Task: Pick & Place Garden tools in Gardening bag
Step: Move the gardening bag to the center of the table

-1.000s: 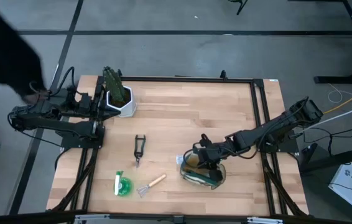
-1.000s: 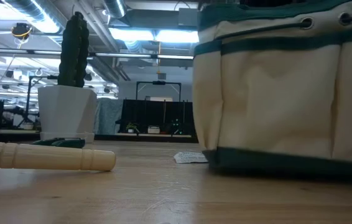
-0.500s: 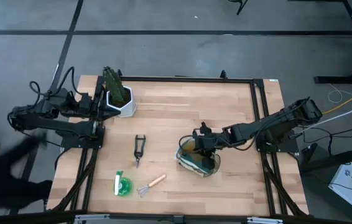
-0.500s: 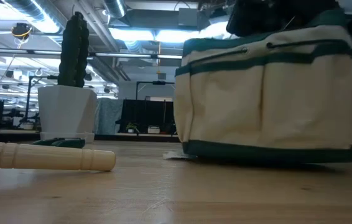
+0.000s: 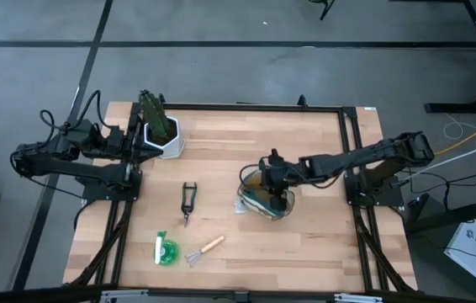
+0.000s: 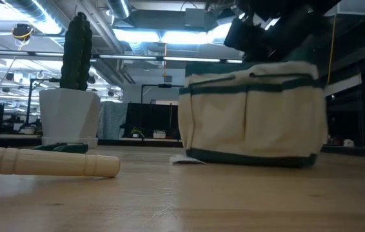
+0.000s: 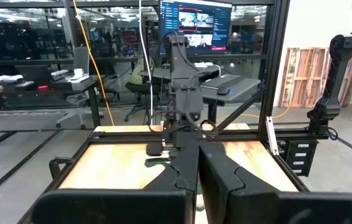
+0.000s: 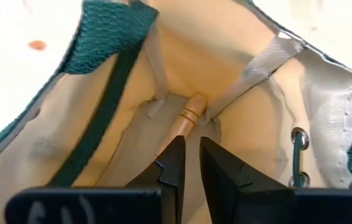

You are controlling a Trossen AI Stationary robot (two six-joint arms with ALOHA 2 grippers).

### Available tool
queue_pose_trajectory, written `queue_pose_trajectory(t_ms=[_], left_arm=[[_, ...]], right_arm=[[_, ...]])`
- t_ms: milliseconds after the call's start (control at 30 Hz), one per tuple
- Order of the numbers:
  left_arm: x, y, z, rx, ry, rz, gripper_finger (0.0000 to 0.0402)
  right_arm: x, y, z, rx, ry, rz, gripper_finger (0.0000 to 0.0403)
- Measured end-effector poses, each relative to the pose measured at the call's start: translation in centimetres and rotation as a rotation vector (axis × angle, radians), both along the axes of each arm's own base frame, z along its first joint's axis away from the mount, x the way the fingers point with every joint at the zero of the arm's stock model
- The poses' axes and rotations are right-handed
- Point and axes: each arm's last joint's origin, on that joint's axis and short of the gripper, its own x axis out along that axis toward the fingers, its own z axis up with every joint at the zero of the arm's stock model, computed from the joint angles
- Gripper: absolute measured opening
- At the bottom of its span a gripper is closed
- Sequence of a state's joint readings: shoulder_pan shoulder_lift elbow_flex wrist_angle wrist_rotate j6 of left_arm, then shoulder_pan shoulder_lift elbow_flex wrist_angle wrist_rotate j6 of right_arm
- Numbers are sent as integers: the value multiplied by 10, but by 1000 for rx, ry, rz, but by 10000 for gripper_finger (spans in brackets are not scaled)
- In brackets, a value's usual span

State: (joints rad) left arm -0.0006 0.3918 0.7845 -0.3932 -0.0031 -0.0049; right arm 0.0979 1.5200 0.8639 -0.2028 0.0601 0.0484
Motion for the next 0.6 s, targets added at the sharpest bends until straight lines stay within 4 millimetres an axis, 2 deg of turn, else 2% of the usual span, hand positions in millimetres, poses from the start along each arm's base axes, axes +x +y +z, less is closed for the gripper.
queue_pose_trajectory(t_ms=[400,600], left_arm=[[0,0,0,0,0,0,6],[0,0,0,0,0,0,6]], right_arm=[[1,-53,1,-107,3,-54,52],[4,-75,12,-99,-19,-84,52]])
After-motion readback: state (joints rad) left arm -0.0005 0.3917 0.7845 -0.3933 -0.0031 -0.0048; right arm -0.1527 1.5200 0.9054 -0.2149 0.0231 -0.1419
